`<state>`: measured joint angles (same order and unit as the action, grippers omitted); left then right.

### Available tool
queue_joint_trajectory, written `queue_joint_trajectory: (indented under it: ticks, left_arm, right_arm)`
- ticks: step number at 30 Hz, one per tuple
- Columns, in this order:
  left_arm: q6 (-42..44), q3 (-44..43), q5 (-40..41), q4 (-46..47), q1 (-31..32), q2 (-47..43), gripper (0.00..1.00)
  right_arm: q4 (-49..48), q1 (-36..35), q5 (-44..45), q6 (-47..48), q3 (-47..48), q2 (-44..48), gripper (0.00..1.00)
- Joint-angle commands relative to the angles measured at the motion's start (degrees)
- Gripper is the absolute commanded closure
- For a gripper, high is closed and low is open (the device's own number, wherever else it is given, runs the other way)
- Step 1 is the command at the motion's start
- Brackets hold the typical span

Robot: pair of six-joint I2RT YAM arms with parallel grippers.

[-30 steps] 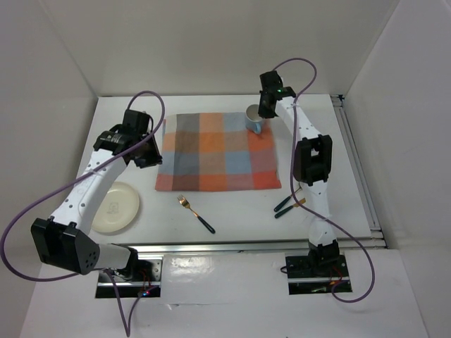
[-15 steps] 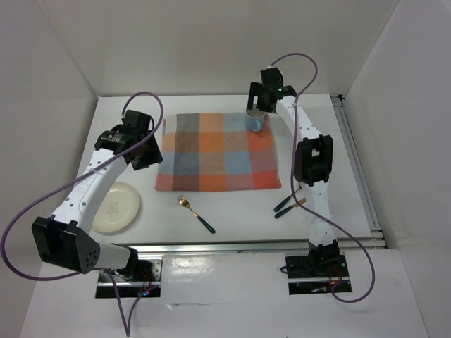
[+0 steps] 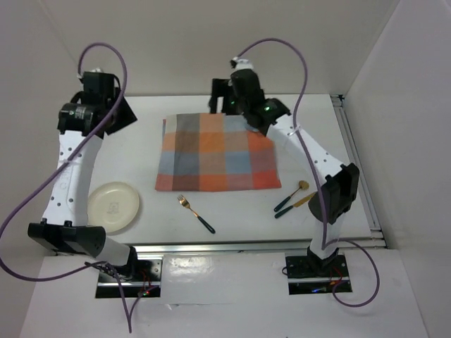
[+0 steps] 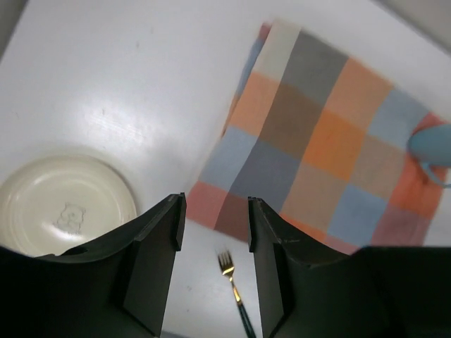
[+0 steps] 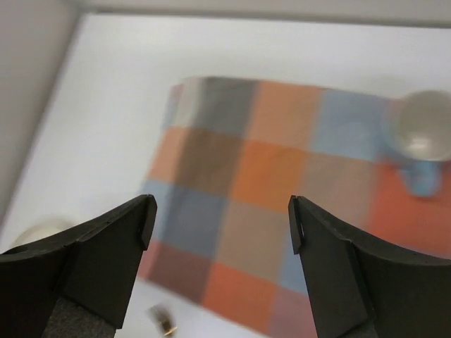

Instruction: Set the dinner table for one person

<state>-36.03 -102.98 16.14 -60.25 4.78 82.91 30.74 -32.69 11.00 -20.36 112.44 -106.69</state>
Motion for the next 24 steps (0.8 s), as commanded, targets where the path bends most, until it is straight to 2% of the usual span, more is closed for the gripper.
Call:
queue_joint_trajectory:
  ticks: [1, 2, 3, 5, 7, 9, 10, 12, 14, 18, 23, 24]
  left_arm:
    - [4.90, -8.89, -5.47, -2.59, -2.13, 1.37, 0.43]
    - [5.44, -11.78, -7.25, -2.59, -2.14, 1.37, 0.43]
    - [5.45, -12.59, -8.83, -2.07, -2.66, 1.37, 0.43]
    - [6.67, -11.55, -14.35, 1.25, -2.67, -1.24, 0.43]
    - [7.20, -8.75, -20.15, 4.77, -2.67, -4.15, 0.40]
    - [7.20, -4.00, -21.94, 9.08, -2.67, -8.19, 0.37]
    - [7.20, -2.85, -21.94, 9.79, -2.67, -9.16, 0.37]
    - [7.20, -2.23, -21.41, 9.80, -2.67, -9.79, 0.35]
    - [7.20, -1.70, -21.41, 8.93, -2.67, -9.79, 0.35]
    - [7.20, -0.21, -21.94, 8.39, -2.67, -10.32, 0.35]
    - [7.20, 1.03, -21.94, 8.39, -2.67, -11.45, 0.35]
    - [7.20, 1.63, -21.94, 8.39, -2.67, -11.46, 0.34]
  right_arm:
    - [-9.71, -7.64, -7.47, -4.67, -7.92, 0.00, 0.12]
    - [-13.22, -9.74, -14.62, -4.69, -10.12, 0.00, 0.12]
    - [-16.82, -10.90, -17.74, -5.73, -13.88, -0.79, 0.12]
    - [-22.91, -13.96, -25.11, -6.27, -13.58, -3.95, 0.12]
    - [-21.70, -15.99, -28.65, -5.66, -9.46, -10.61, 0.18]
    - [-17.32, -18.72, -33.49, -4.17, 2.12, -16.93, 0.18]
    - [-13.21, -19.60, -34.29, -3.64, 5.91, -23.14, 0.18]
    - [-10.27, -22.15, -35.70, -1.97, 15.29, -28.46, 0.16]
    - [-8.59, -24.35, -33.60, -1.96, 18.59, -33.74, 0.14]
    - [-9.99, -26.37, -31.40, -3.10, 18.78, -37.53, 0.12]
    - [-12.81, -27.61, -33.41, -3.63, 18.78, -41.66, 0.12]
    - [-12.81, -28.22, -33.42, -3.63, 21.13, -42.45, 0.12]
